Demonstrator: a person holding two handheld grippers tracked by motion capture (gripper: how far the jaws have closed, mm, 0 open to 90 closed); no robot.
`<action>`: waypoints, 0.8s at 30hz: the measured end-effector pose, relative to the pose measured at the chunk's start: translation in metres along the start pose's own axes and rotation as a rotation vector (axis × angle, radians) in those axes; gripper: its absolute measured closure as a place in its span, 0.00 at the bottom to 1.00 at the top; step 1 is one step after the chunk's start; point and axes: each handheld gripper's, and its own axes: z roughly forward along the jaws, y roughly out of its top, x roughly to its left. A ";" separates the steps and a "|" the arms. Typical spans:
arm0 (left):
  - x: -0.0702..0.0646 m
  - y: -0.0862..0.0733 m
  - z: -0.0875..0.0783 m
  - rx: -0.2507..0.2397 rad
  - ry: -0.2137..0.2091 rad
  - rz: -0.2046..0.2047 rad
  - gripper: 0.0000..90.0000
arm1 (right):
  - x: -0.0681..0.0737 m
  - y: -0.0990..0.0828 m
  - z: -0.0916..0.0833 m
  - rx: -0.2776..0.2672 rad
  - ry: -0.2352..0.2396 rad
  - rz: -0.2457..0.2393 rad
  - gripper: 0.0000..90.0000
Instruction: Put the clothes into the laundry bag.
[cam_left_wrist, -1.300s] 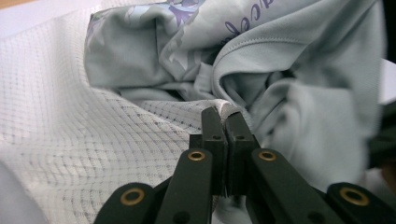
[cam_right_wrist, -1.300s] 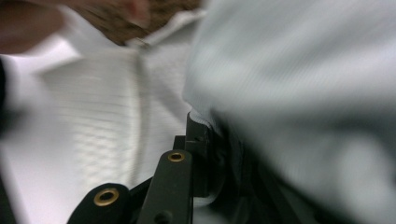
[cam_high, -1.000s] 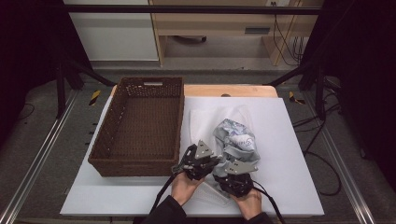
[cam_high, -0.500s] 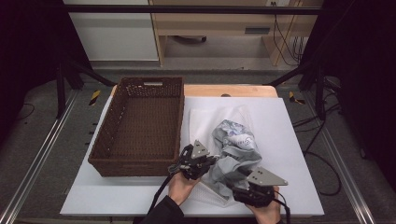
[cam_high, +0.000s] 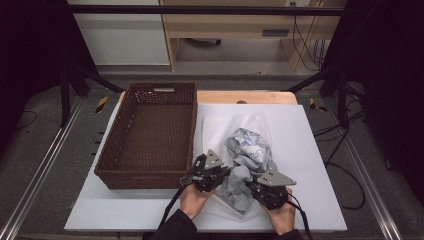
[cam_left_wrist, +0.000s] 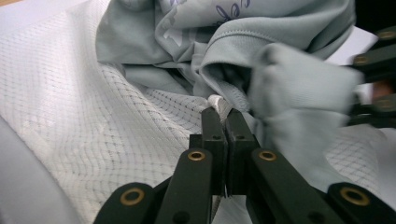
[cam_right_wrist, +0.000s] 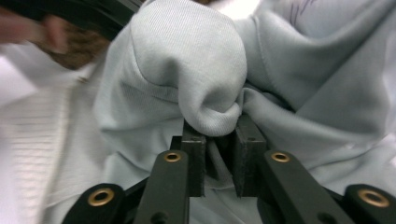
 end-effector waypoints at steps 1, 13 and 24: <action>0.001 0.001 -0.001 -0.001 0.001 -0.004 0.98 | 0.003 0.003 -0.007 -0.015 0.017 -0.012 0.88; -0.010 0.012 -0.016 -0.015 0.001 0.034 0.98 | 0.032 0.003 0.046 0.105 0.127 -0.022 0.89; -0.010 -0.004 -0.016 0.005 0.000 0.061 0.98 | 0.022 0.002 0.053 0.083 -0.063 0.017 0.75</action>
